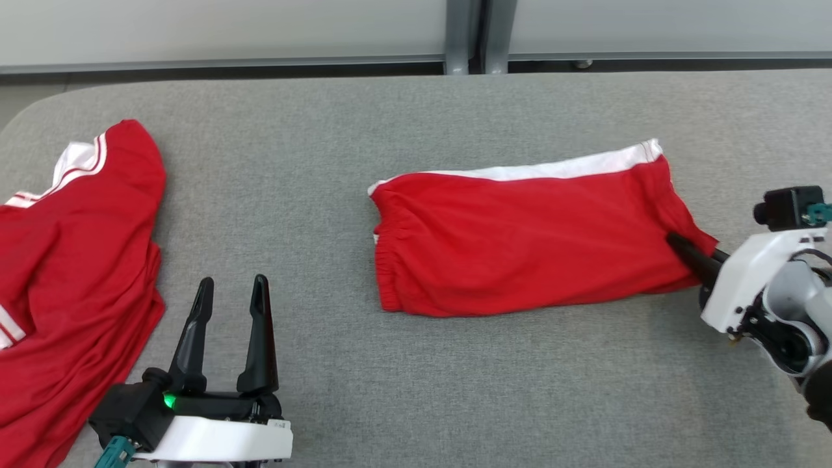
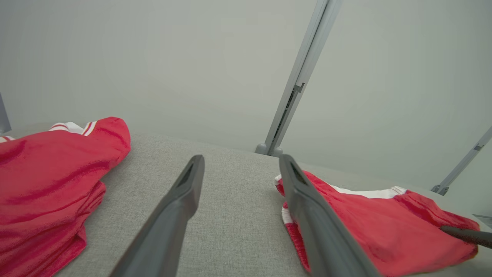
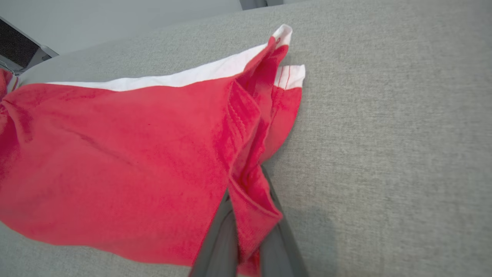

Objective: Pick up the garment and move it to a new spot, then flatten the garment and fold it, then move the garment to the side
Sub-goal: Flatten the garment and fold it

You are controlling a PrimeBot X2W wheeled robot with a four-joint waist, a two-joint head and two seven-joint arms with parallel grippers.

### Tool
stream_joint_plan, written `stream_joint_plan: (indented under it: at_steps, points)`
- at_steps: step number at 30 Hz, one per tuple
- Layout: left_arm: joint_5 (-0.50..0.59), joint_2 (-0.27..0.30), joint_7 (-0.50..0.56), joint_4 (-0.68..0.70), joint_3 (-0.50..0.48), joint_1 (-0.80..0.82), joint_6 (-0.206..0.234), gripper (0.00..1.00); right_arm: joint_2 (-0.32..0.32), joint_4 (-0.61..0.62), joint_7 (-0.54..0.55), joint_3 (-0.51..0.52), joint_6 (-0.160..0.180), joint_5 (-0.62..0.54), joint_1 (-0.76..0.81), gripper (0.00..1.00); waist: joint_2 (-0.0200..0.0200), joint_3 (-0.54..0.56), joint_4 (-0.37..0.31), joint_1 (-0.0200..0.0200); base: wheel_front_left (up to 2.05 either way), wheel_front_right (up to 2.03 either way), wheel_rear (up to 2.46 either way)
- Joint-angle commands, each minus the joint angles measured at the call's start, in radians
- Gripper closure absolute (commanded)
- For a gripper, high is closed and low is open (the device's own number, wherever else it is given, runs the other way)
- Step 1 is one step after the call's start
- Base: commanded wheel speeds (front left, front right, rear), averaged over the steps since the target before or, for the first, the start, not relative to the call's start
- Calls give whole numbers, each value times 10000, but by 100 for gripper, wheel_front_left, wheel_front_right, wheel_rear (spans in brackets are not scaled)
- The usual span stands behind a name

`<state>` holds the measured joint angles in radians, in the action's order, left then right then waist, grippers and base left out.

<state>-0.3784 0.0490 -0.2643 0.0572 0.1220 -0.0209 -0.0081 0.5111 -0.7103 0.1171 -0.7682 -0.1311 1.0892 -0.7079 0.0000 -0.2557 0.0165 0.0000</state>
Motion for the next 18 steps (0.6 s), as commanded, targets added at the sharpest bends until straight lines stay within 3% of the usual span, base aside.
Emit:
stream_joint_plan:
  at_steps: [1,10,14,17,18]
  points:
    - [33,31,0,-46,-38,-134,-45,0,249,65,-45,132,6,168,223,100,0,150,-172,0,0,0,0]
    - [-147,33,0,-82,94,-257,-90,0,1757,579,-433,951,4,119,375,100,0,341,-97,0,0,0,0]
    - [-252,32,0,-39,19,-354,-27,0,2174,2091,-292,981,1,-187,289,100,0,372,-5,0,0,0,0]
    - [-314,31,0,-9,17,-402,6,0,2002,3619,202,661,3,-558,243,100,0,377,14,0,0,0,0]
    - [-314,31,0,-9,17,-402,6,0,2002,3619,202,661,3,-558,243,100,0,377,14,0,0,0,0]
